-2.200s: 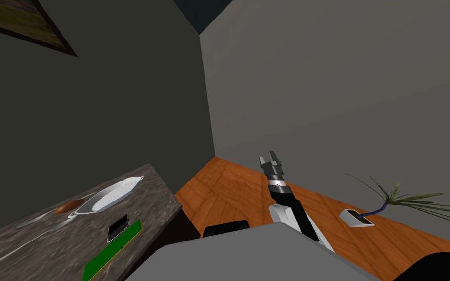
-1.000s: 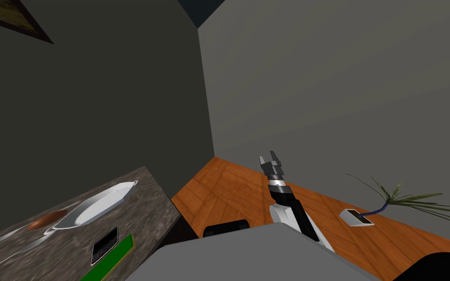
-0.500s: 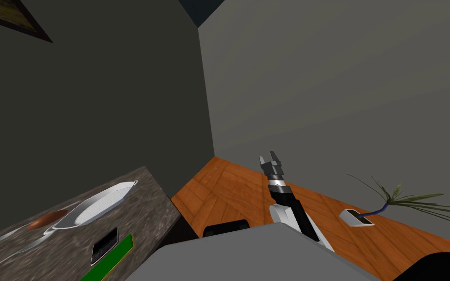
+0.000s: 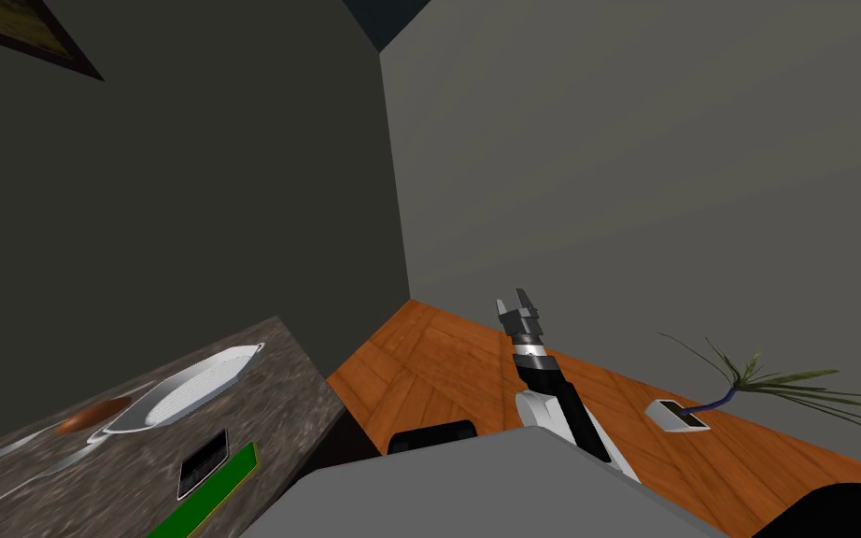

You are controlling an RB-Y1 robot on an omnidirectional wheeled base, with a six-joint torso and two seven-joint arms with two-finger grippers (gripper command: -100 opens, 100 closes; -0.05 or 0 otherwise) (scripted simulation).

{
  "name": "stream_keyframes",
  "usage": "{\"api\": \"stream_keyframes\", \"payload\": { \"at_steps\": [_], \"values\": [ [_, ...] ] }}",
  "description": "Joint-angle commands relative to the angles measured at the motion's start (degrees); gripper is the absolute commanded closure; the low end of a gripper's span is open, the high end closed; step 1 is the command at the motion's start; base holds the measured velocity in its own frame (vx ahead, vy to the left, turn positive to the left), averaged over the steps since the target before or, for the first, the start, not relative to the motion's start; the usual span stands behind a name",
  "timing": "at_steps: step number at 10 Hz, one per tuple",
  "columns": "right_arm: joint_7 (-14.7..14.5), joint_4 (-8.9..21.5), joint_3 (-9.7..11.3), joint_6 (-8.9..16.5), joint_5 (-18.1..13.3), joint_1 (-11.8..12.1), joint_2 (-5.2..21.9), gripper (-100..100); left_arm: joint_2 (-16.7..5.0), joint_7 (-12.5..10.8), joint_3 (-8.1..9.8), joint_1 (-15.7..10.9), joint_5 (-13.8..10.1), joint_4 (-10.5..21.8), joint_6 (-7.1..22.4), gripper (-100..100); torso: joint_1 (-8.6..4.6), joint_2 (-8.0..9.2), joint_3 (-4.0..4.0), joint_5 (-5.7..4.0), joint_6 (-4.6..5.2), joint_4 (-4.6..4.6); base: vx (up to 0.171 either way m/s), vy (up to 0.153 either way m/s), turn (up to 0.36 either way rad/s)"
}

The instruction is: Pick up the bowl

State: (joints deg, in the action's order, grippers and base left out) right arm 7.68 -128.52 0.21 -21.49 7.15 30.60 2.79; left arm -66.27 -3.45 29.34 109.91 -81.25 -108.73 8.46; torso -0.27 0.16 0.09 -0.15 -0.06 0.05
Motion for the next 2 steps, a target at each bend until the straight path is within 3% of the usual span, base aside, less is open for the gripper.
{"api": "stream_keyframes", "payload": {
  "at_steps": [1,2],
  "values": [
    [0.00,0.00,0.00,0.00,0.00,0.00,0.00,0,0.00,0.00,0.00,0.00,0.00,0.00,0.00,100,0.00,0.00,0.00,0.00,0.00,0.00,-0.013,-0.010,0.000],
    [0.00,0.00,0.00,0.00,0.00,0.00,0.00,0,-0.04,0.03,0.12,0.14,-0.10,-0.08,-0.05,0,0.04,-0.03,-0.01,0.02,-0.01,0.00,0.000,0.000,0.000]
  ]
}}
